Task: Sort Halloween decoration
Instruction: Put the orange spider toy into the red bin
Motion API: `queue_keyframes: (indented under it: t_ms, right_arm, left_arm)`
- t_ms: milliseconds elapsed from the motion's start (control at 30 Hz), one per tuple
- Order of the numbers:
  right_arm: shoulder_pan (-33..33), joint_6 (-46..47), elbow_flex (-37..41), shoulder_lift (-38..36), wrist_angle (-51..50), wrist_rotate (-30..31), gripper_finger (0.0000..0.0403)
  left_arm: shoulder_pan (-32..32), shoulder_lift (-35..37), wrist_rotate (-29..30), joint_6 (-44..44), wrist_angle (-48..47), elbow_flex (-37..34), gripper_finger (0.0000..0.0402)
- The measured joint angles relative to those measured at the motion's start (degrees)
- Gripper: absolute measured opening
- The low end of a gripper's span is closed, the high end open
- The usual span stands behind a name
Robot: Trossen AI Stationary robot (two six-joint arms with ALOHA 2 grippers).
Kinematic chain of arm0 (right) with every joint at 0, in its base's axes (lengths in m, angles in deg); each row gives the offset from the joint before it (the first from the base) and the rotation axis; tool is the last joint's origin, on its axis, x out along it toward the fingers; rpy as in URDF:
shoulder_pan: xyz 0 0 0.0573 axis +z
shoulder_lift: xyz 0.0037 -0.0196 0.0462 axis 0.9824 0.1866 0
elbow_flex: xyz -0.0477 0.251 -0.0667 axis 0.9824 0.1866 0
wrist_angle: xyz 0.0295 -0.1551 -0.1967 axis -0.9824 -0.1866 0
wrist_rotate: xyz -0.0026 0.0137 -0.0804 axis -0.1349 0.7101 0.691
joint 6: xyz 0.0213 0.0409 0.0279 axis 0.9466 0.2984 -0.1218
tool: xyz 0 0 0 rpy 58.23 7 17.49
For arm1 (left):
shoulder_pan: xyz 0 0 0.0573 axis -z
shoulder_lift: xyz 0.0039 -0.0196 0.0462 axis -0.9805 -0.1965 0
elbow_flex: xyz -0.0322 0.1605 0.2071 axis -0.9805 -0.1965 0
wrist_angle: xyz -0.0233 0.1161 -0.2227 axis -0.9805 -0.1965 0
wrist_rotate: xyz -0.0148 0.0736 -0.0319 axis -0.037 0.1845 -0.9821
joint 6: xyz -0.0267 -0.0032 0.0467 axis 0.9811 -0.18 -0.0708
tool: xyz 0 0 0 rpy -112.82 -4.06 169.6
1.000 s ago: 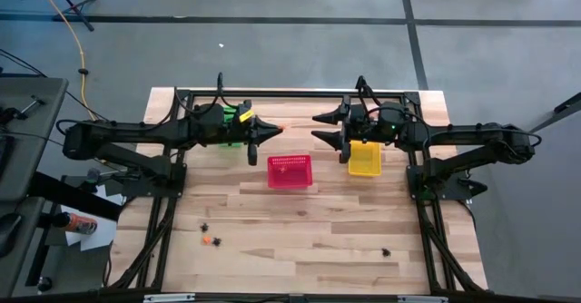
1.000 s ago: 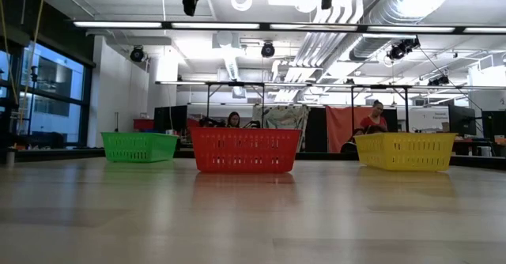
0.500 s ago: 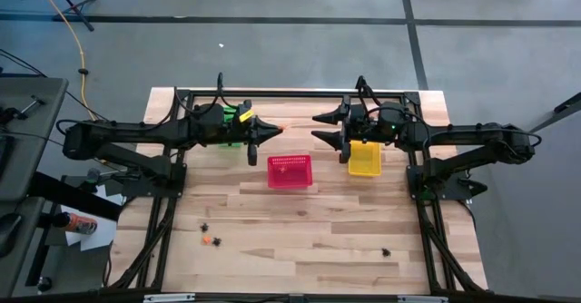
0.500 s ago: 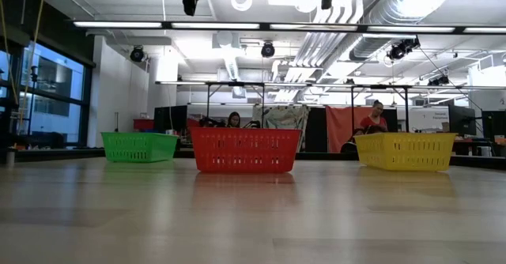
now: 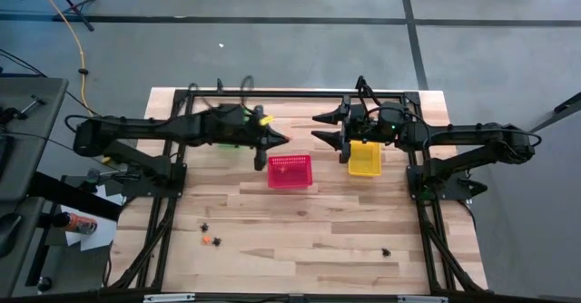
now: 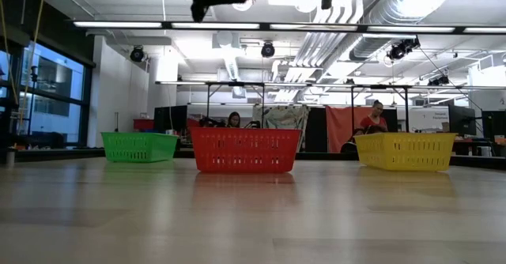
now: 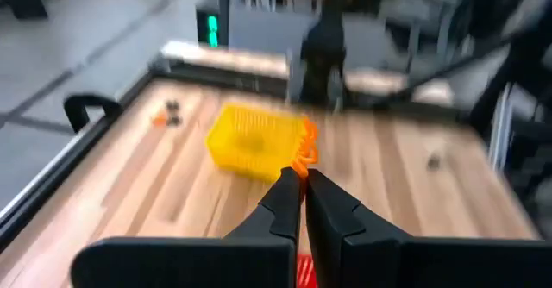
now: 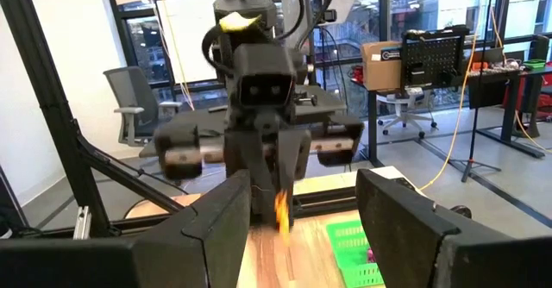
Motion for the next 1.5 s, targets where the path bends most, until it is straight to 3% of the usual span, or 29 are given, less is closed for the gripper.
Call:
queue_keyframes:
  t_ms: [267,733,1267,1500]
  right_arm:
    - [-0.03,0.0,0.0,-0.01,0.0,0.05,0.0204]
    - [-0.03,0.0,0.0,-0.01,-0.02,1.33,0.0204]
    - [-0.03,0.04,0.0,-0.01,-1.39,1.42,0.0204]
    - [-0.03,0.04,0.0,-0.01,-1.55,1.4,0.0204]
  left_arm:
    - [2.1,-14.07,-0.15,-5.99,-15.39,8.75,0.0]
    - [2.33,-31.8,0.05,-3.33,-16.68,8.86,0.0]
    - [2.28,-36.77,0.41,-1.44,-16.75,8.92,0.0002]
    - [1.75,-36.62,0.46,0.08,-17.04,8.9,0.0053]
